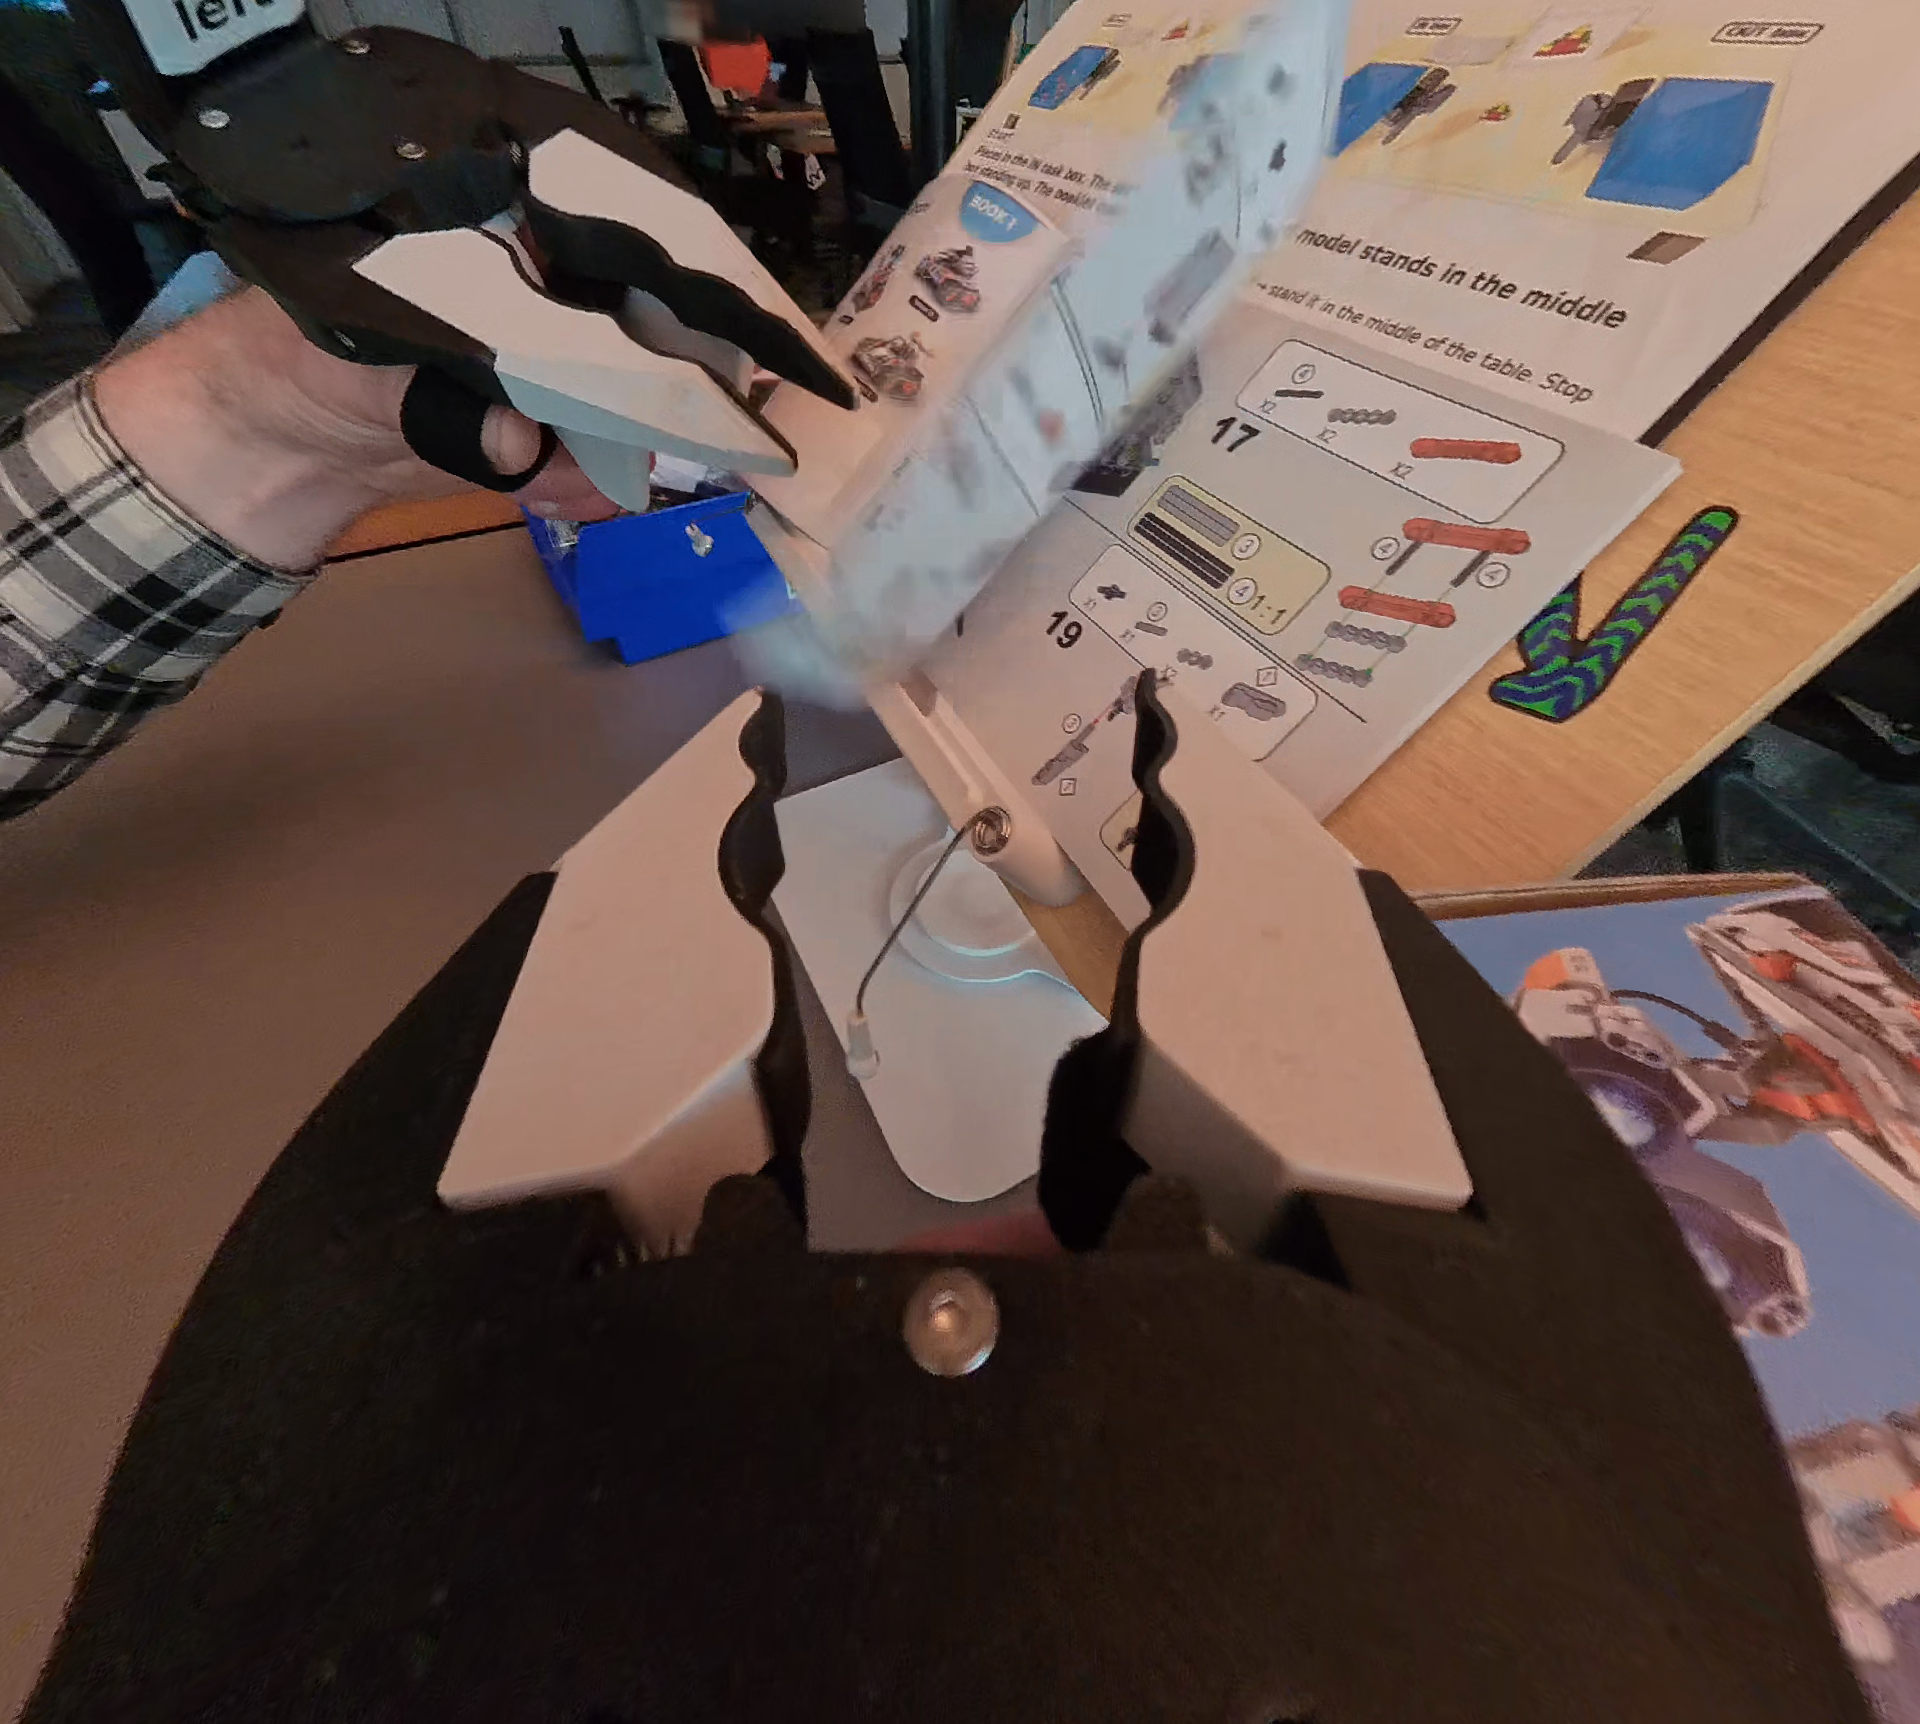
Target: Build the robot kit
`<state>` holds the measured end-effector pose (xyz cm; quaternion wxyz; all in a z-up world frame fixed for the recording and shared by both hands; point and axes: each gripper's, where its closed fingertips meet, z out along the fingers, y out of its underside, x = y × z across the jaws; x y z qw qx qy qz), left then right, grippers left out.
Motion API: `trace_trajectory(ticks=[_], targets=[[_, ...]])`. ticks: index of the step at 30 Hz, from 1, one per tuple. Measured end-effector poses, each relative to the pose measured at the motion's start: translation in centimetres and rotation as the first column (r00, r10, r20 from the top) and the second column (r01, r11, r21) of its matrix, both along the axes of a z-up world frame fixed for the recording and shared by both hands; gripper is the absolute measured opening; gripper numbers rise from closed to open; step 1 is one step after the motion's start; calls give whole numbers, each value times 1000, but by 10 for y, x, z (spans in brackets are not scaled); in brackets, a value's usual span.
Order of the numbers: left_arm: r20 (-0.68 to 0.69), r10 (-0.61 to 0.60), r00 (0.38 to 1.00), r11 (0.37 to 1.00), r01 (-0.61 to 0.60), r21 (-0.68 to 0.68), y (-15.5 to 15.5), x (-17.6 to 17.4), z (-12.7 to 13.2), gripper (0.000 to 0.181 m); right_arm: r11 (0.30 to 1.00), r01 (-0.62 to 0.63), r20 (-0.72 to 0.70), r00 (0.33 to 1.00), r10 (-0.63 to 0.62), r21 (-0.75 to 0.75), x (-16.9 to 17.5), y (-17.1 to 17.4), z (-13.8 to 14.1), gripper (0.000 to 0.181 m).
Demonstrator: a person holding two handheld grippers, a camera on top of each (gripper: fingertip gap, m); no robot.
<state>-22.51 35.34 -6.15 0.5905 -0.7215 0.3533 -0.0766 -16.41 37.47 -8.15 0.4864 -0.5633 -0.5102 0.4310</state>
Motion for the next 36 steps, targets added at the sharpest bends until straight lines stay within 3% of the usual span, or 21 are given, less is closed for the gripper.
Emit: trace_trajectory(ticks=[5,14,19,33,36], targets=[[-68,-6,998,1000,6,2,4,8,-11,18,999,13,12,1000,-13,35,-5,-2,-3,66],[-106,219,970,975,-213,69,5,-48,-10,20,992,124,30,992,-125,36,4,20,-6,0],[-168,313,935,949,-305,73,1,-76,-32,20,978,196,100,974,-202,70,9,31,-15,0],[-175,387,905,919,-362,158,17,-72,-34,11,979,203,209,956,-204,27,25,35,-24,0],[-191,431,882,896,-393,207,12,-77,-30,13,972,228,213,948,-235,57,29,36,-19,19]])
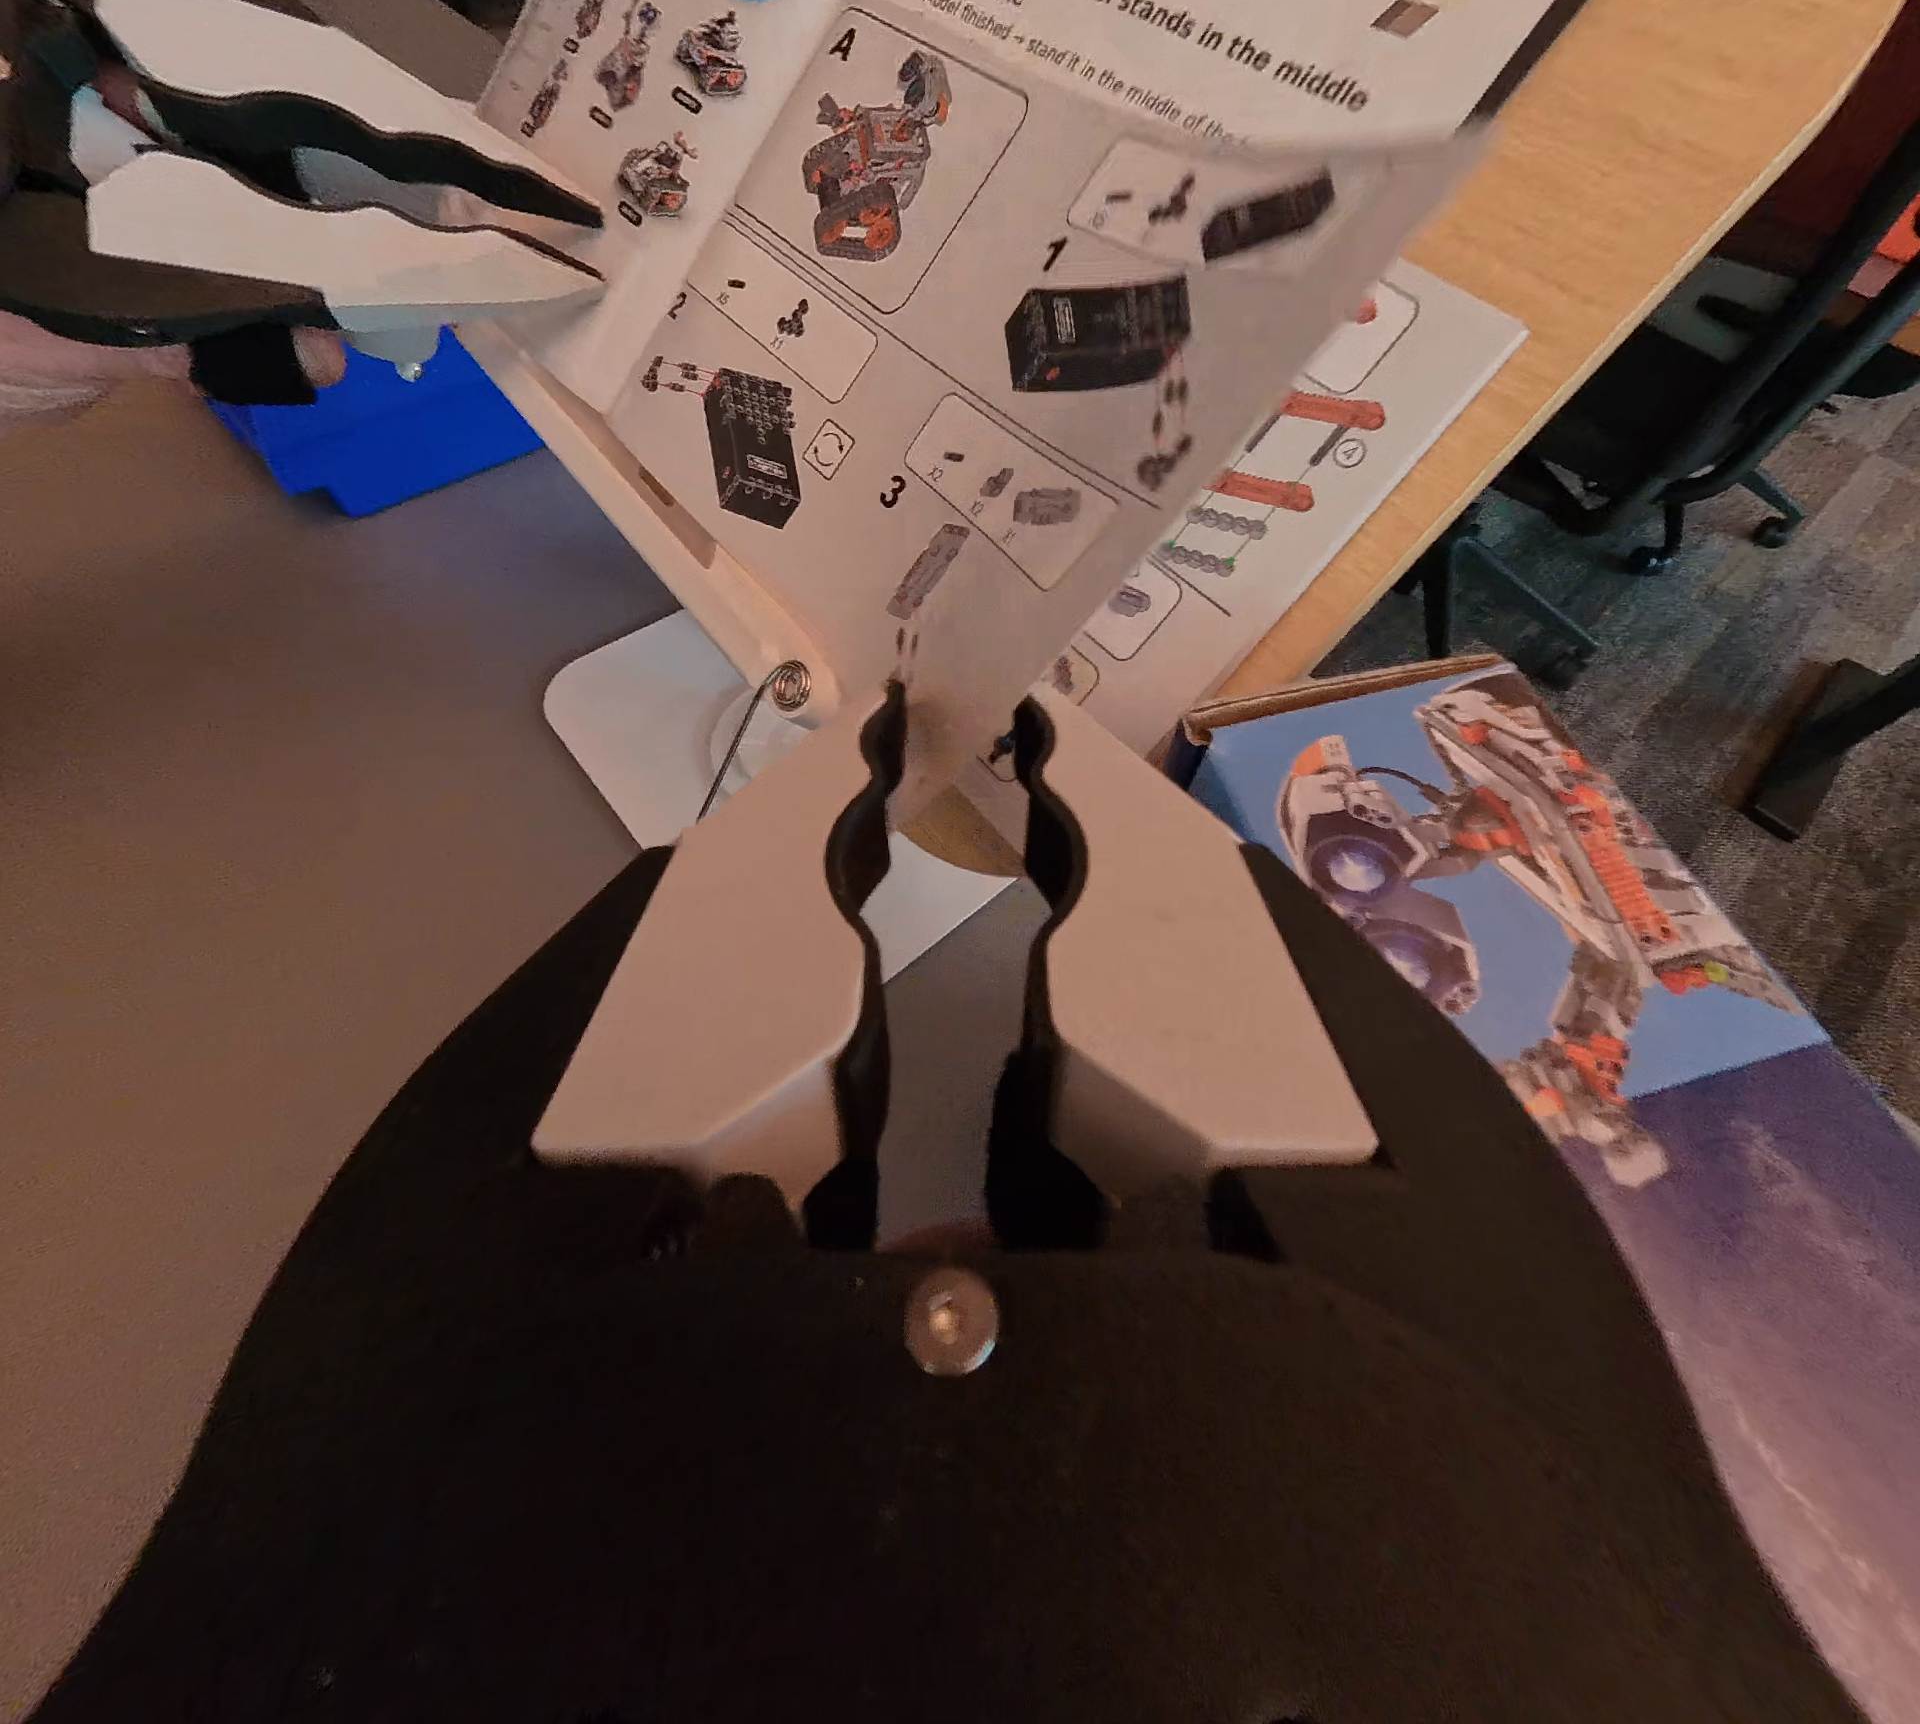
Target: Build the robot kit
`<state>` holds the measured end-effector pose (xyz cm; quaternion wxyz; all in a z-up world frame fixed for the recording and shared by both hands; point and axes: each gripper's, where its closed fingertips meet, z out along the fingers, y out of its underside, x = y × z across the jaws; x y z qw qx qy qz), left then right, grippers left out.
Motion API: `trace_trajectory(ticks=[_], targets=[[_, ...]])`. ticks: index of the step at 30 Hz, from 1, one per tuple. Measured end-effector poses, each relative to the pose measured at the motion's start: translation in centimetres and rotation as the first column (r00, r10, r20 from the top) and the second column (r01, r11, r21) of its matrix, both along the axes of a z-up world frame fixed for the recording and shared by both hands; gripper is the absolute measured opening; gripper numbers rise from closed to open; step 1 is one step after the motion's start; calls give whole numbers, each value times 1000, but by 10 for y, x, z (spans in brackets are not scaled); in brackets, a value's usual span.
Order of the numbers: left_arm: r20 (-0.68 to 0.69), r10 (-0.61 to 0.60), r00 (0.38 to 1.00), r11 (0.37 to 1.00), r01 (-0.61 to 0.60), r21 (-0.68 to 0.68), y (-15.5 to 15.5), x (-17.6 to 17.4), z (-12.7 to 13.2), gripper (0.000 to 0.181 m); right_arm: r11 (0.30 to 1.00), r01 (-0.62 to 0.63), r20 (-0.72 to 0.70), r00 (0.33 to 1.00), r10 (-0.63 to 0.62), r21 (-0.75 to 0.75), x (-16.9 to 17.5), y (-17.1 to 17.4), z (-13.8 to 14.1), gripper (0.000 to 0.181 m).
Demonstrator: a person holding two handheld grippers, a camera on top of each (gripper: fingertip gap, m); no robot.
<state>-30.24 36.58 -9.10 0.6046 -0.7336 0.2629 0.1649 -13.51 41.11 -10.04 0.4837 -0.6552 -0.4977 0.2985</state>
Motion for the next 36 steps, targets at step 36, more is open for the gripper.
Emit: trace_trajectory(ticks=[36], targets=[[-100,232,968,931,-251,-265,-184,-172,-46,38,915,-206,357,931,74,347,27,-114,-19,29]])
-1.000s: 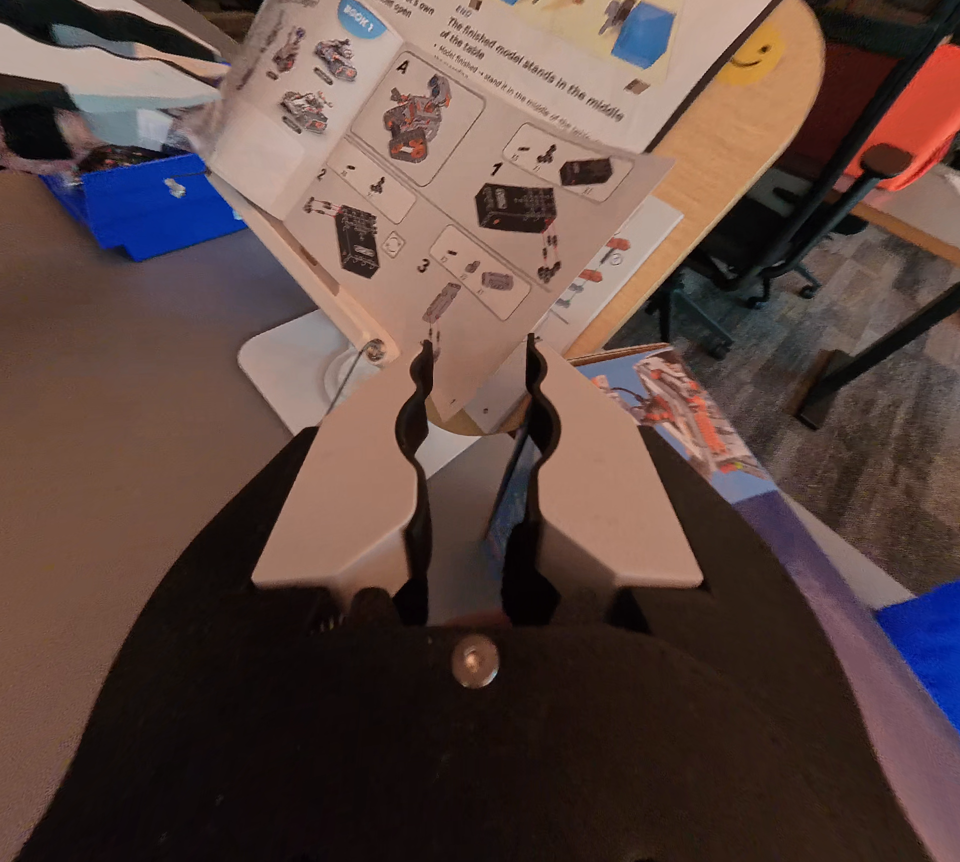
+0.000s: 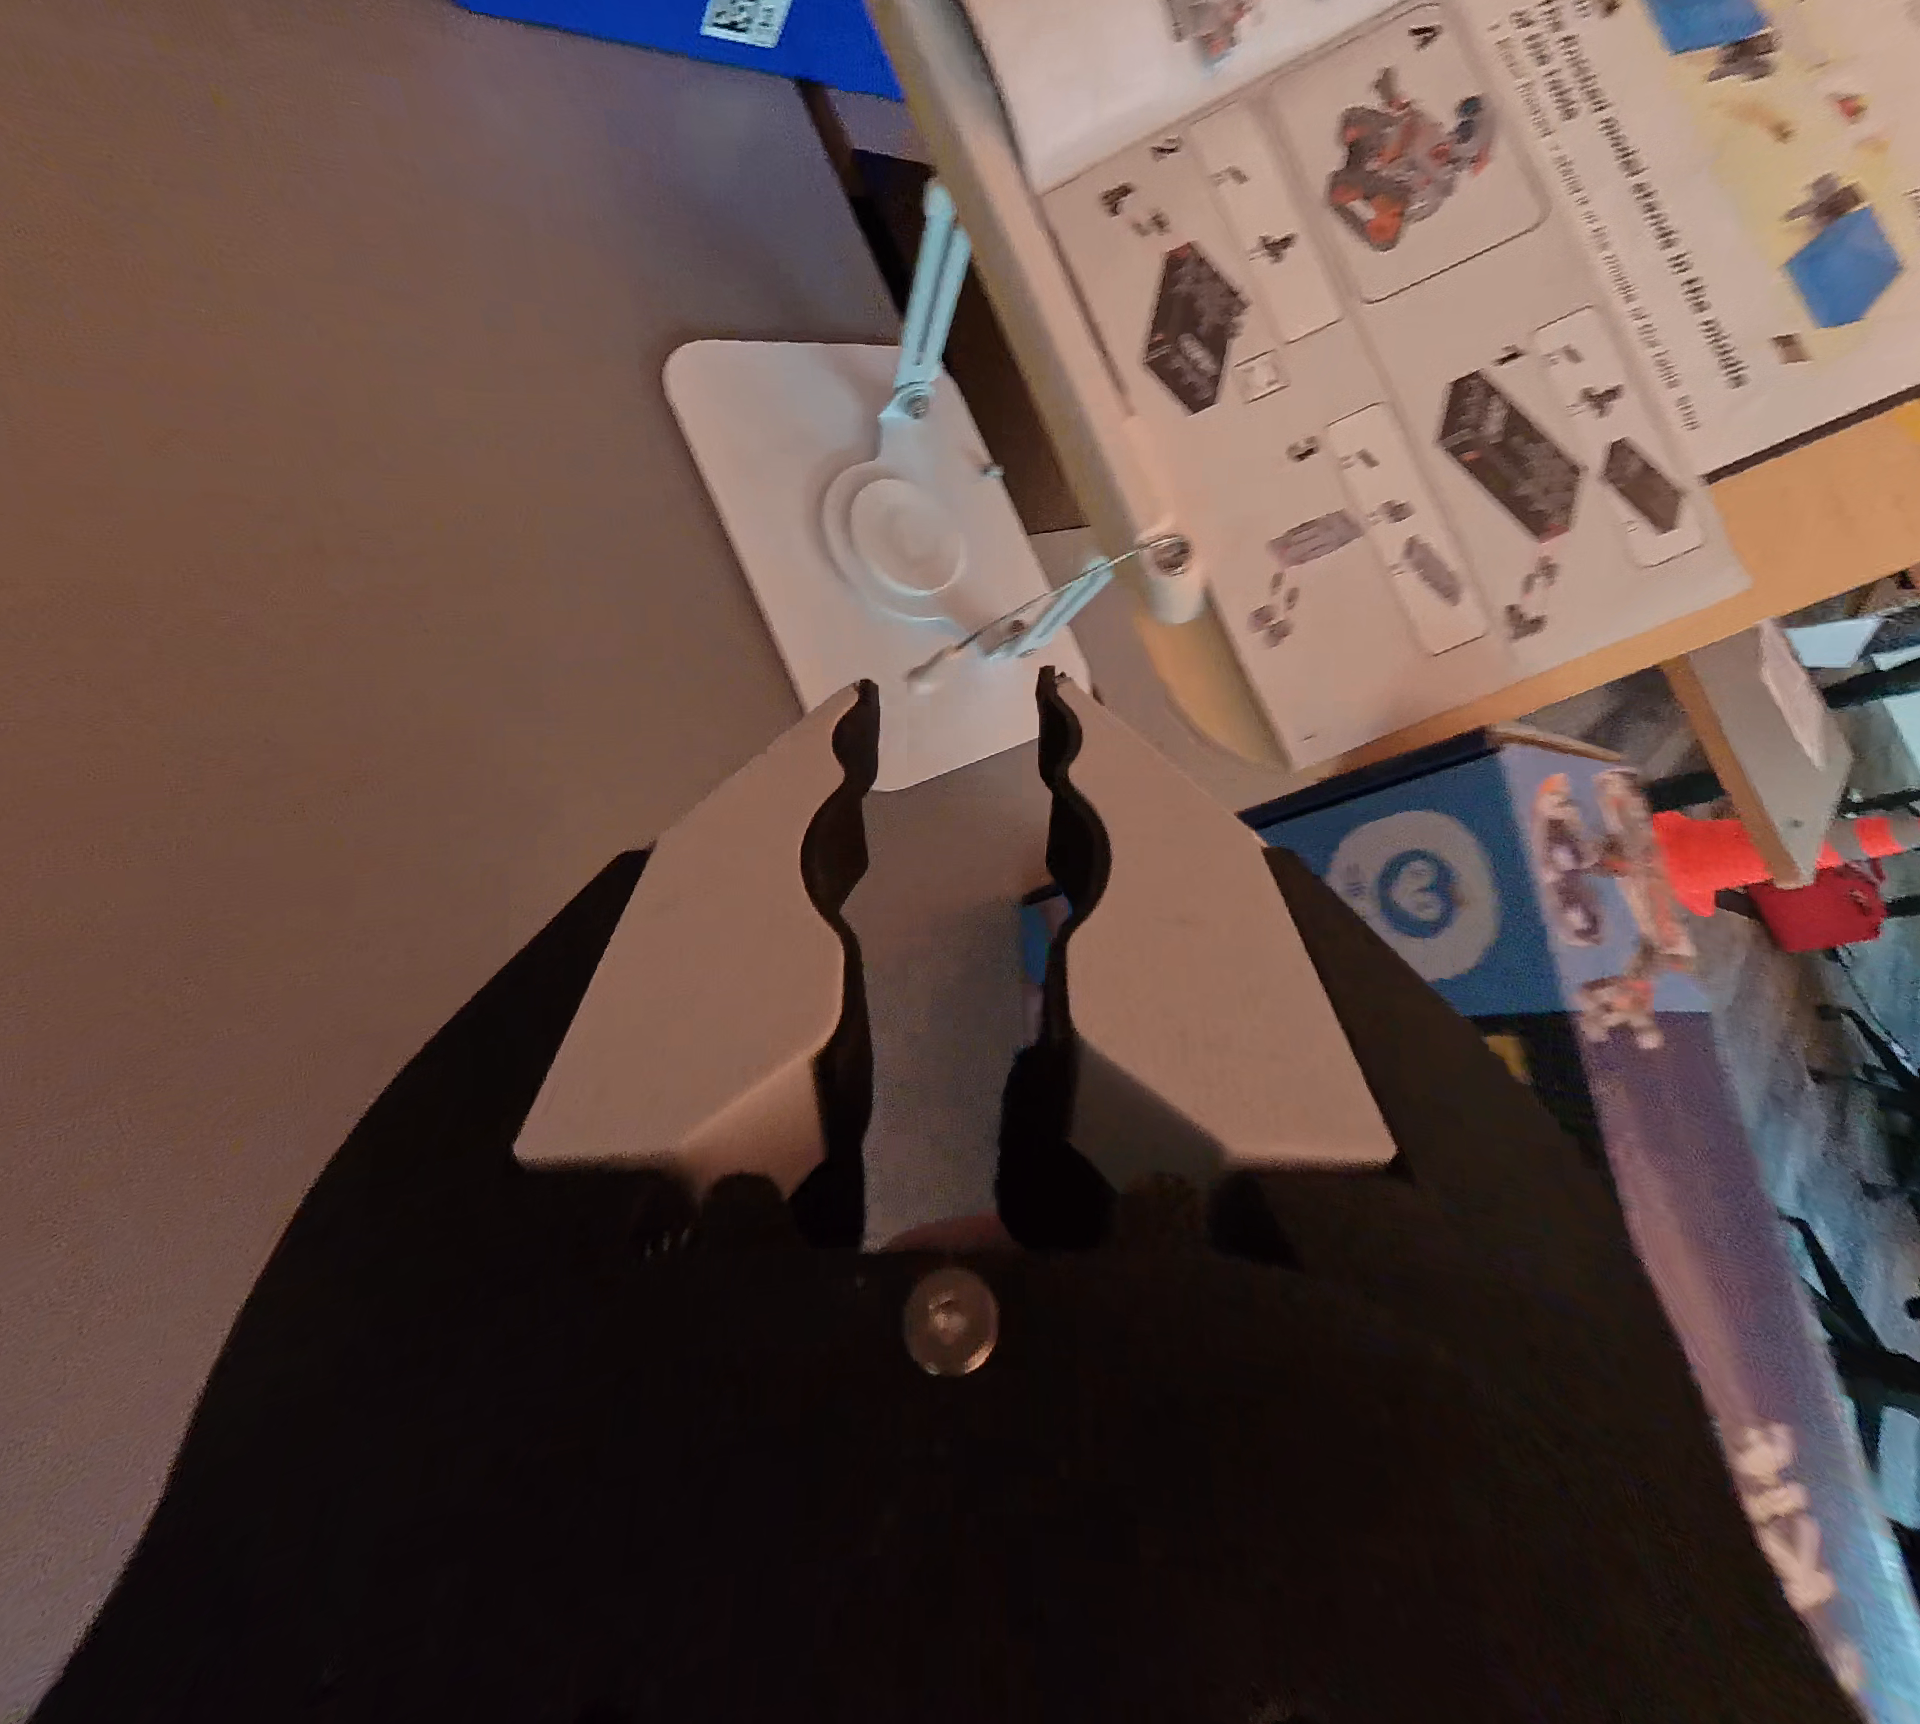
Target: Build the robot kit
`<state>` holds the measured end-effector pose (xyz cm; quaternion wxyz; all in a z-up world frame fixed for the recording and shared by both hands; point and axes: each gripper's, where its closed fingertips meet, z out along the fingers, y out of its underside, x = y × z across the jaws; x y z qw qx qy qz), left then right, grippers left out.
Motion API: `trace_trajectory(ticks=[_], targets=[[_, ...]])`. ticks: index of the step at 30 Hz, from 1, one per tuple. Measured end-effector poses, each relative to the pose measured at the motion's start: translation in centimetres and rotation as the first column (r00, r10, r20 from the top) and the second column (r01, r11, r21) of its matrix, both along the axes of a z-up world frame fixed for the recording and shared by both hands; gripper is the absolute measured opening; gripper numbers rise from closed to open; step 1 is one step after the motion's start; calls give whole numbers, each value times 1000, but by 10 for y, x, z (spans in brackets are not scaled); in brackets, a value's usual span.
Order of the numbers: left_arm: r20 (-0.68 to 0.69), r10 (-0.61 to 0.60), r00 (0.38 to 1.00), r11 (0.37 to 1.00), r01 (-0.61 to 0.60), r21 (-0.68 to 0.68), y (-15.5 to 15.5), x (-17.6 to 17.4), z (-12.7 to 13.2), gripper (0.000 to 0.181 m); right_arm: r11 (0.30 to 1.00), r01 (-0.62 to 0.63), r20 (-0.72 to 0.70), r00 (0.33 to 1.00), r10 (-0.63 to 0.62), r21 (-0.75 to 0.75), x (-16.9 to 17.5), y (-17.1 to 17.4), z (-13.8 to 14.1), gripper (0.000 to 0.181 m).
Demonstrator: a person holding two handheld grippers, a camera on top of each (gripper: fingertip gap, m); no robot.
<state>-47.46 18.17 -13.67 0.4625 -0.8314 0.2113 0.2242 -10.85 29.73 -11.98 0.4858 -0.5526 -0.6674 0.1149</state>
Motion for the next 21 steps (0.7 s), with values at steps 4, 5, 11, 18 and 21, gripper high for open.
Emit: trace_trajectory(ticks=[4,5,11,18,21], targets=[[191,26,981,999,-19,-38,-6,-21,-33,40,998,-30,21,999,31,-48,6,-31,-27,29],[244,14,970,999,-2,-49,-2,-12,-42,41,998,-33,30,999,34,-53,6,-37,-33,29],[252,161,954,984,-136,-114,39,-5,-99,36,994,-59,43,997,63,-90,6,-70,-56,29],[274,256,927,967,-249,-61,45,-18,-104,7,989,-48,-12,999,46,-142,17,-87,-73,28],[236,316,919,949,-309,-66,39,-21,-103,3,983,-29,-38,999,22,-180,22,-83,-80,27]])
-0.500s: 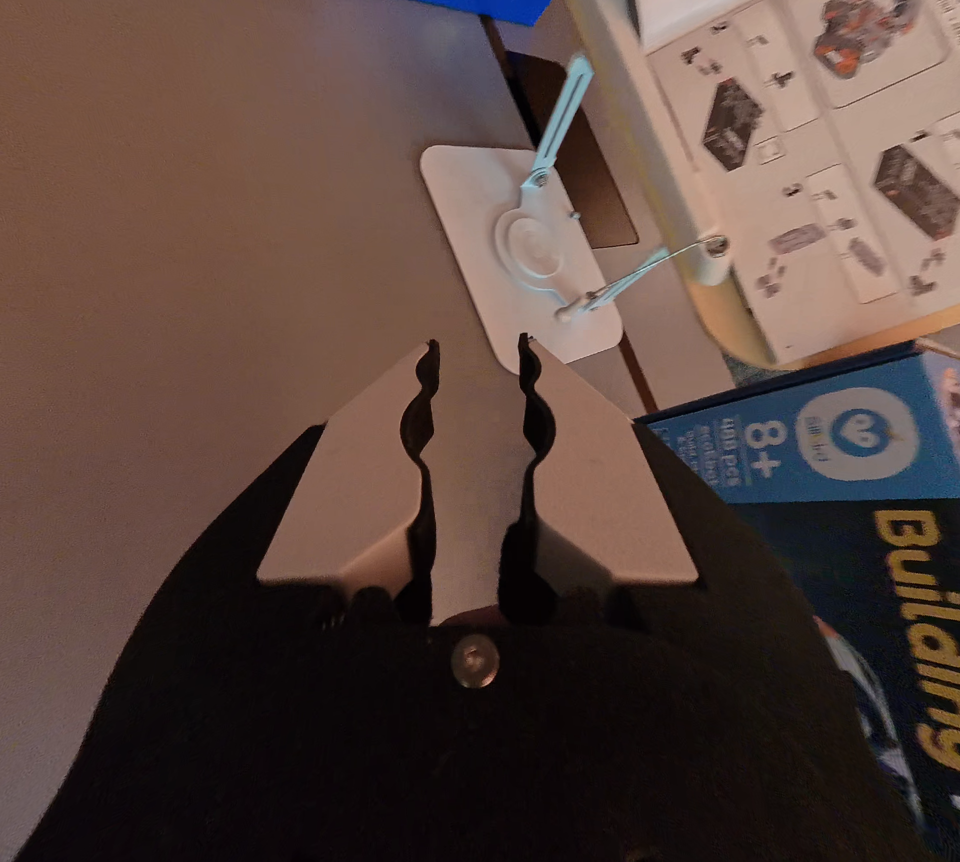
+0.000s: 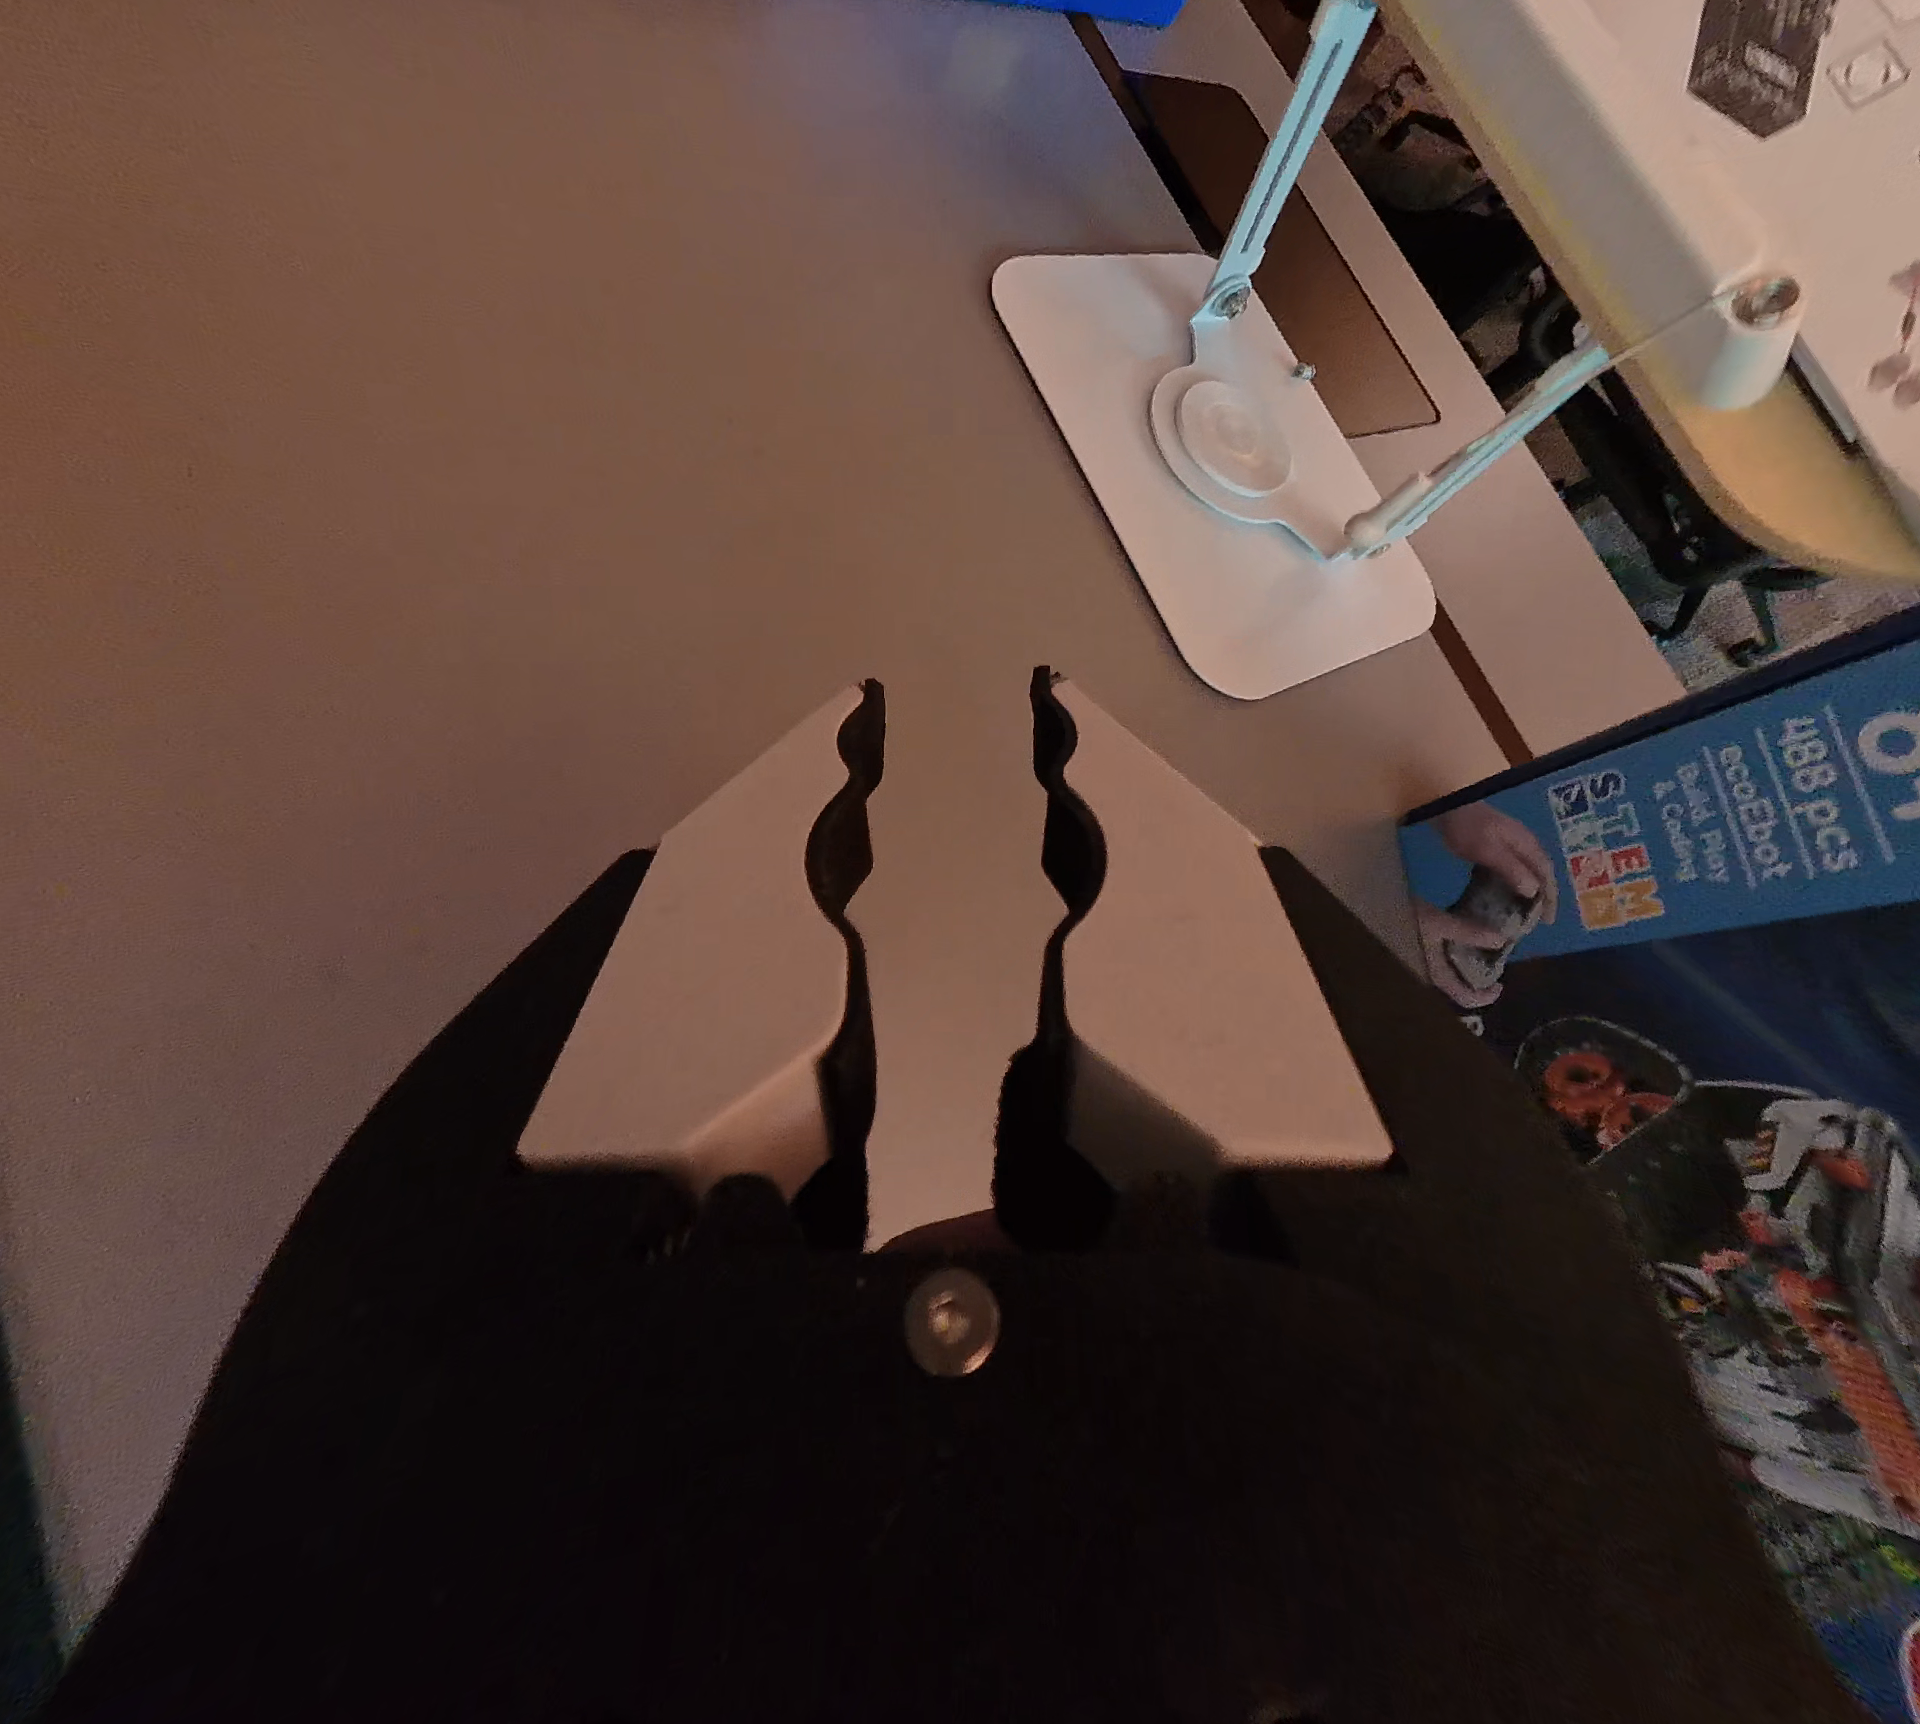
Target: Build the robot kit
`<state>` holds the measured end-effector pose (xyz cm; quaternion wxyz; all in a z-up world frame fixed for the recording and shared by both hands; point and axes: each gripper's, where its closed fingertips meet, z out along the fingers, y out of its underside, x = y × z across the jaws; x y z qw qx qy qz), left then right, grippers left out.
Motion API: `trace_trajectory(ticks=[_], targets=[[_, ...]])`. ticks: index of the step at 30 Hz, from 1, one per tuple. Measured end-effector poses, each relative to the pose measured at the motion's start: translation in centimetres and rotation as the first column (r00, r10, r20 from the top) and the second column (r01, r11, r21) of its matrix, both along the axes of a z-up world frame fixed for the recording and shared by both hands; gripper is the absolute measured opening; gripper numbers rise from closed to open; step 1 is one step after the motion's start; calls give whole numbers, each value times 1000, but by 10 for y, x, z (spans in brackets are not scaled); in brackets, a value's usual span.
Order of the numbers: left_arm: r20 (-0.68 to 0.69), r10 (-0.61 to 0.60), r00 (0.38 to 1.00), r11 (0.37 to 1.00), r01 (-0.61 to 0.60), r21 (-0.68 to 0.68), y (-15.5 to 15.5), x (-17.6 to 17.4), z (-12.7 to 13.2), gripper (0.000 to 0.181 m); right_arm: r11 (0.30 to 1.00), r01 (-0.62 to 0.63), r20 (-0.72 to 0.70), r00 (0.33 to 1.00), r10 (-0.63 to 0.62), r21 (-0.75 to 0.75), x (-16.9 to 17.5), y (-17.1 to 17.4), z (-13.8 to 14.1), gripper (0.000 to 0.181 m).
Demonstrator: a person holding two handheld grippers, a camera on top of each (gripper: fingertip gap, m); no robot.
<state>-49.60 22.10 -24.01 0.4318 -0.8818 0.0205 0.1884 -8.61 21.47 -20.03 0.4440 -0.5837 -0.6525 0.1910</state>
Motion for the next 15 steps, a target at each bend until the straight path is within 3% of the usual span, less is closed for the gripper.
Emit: trace_trajectory(ticks=[6,15], targets=[[75,56,996,998,-57,14,-16,7,-1,0,1000,16,-17,1000,-16,0,9,6,-5,26],[82,69,994,997,-71,17,-46,43,-1,0,1000,18,-34,999,-19,-11,17,8,-10,25]])
